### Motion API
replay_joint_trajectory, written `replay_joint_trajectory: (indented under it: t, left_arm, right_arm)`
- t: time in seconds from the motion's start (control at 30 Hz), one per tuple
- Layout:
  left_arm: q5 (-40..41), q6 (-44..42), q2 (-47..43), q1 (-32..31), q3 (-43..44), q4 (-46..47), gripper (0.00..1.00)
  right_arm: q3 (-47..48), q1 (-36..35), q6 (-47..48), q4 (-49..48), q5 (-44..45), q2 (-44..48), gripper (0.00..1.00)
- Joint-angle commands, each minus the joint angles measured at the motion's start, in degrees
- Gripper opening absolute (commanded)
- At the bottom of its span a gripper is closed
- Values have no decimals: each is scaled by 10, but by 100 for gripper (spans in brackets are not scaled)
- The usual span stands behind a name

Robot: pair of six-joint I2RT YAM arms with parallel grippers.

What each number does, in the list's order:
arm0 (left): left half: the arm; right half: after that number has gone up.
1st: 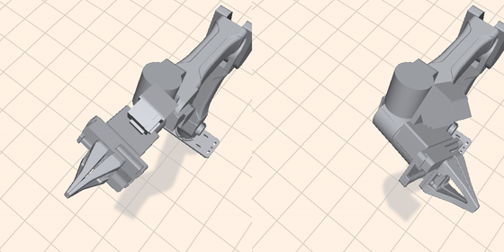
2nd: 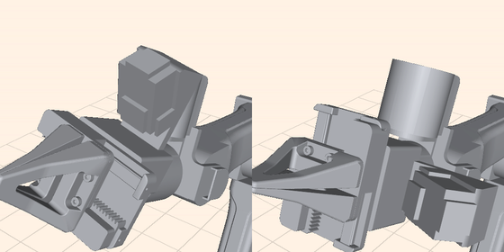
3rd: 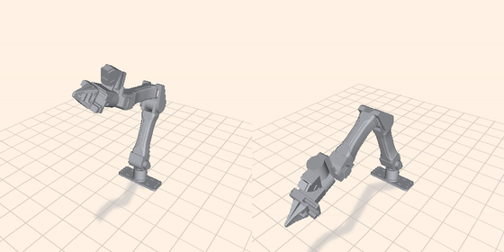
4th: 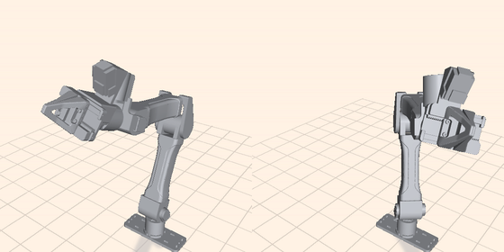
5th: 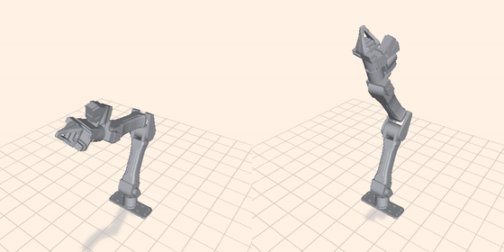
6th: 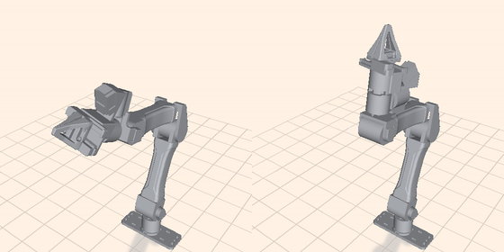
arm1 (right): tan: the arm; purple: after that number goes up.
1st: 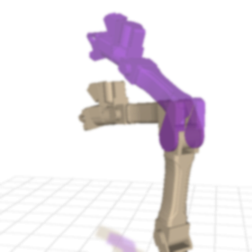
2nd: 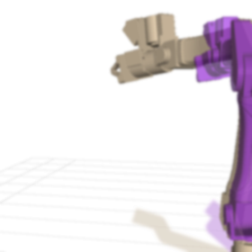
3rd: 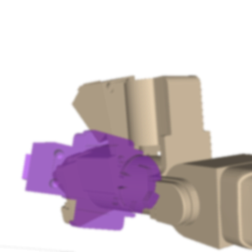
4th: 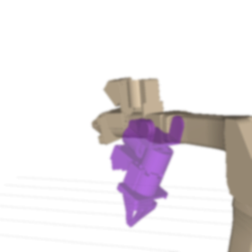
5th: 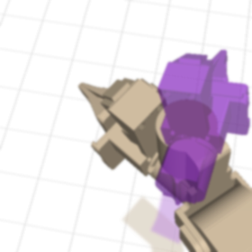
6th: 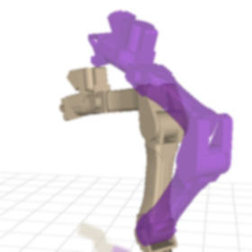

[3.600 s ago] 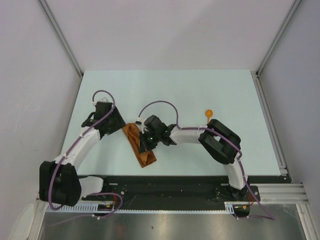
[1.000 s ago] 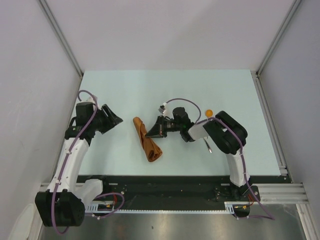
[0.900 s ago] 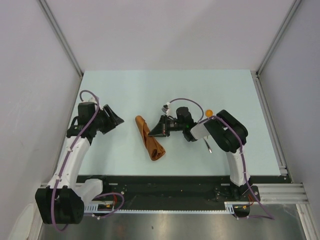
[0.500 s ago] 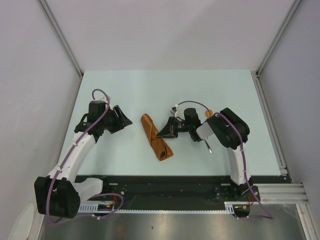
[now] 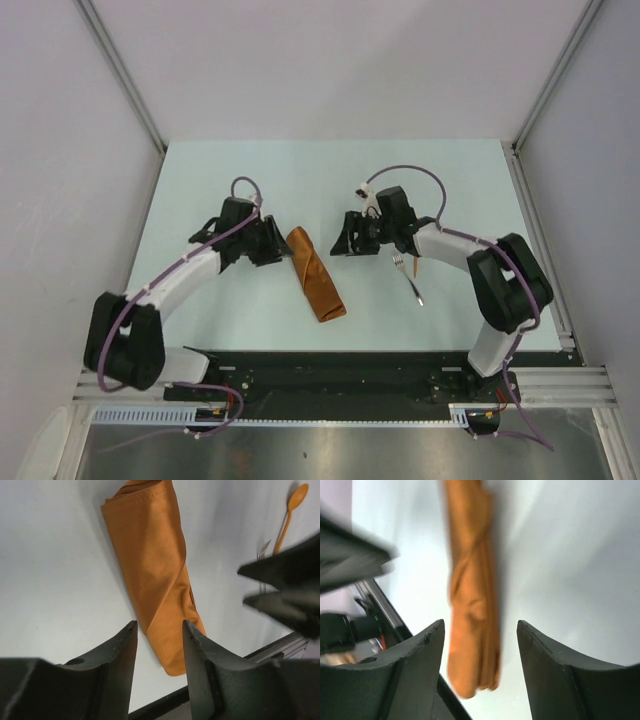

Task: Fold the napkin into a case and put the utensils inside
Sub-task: Smooth out the smaller rectangle-folded napkin at the center of the board.

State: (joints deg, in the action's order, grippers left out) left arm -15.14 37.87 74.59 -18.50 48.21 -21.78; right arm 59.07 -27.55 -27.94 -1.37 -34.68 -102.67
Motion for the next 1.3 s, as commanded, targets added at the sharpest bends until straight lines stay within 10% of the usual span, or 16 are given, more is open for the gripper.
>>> replay_joint_trajectory:
  t: [0.0, 0.33, 0.8, 1.27]
  left_arm:
    - [-2, 19, 64, -9, 59, 60, 41]
    - [16, 2, 209, -10, 140, 62, 25]
    - [13, -2, 341, -45, 244, 39, 23]
    - [26, -13, 275, -48, 211, 17, 37]
  right_arm:
    - [25, -91, 89, 155, 118, 63, 63]
    - [-50, -161, 25, 75, 96, 65, 19]
    - [-137, -147, 18, 20, 121, 49, 9]
    - [-78, -181, 16, 78, 143, 110, 11]
